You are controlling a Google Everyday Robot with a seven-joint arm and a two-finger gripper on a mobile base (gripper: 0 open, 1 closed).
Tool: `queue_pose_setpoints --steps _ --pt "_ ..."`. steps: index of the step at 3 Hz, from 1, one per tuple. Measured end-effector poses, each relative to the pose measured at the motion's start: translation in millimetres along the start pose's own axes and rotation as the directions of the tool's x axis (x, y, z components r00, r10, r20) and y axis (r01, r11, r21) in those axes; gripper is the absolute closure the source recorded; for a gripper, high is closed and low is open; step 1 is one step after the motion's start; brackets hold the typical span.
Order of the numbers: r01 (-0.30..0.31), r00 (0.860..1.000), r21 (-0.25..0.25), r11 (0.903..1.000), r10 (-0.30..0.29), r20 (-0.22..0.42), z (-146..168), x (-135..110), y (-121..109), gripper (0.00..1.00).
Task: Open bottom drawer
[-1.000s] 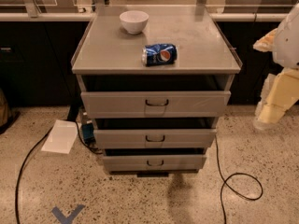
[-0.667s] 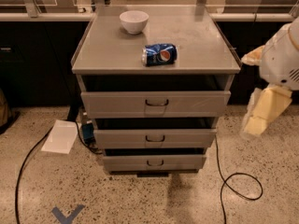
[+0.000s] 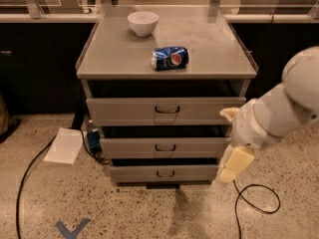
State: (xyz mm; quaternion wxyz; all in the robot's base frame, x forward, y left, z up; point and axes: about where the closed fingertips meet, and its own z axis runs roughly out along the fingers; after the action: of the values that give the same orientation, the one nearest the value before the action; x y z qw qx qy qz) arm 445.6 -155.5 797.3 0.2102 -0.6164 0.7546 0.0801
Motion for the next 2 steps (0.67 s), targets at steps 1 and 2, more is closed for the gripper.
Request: queue_pose_setpoints --steps 1,2 --pt "-0.02 1.0 -0.045 0.9988 0.02 0.008 86.1 22.8 23.0 0.0" --pt "-0.023 0.999 0.003 0.9997 0.023 0.025 93.2 21.2 13.8 0.0"
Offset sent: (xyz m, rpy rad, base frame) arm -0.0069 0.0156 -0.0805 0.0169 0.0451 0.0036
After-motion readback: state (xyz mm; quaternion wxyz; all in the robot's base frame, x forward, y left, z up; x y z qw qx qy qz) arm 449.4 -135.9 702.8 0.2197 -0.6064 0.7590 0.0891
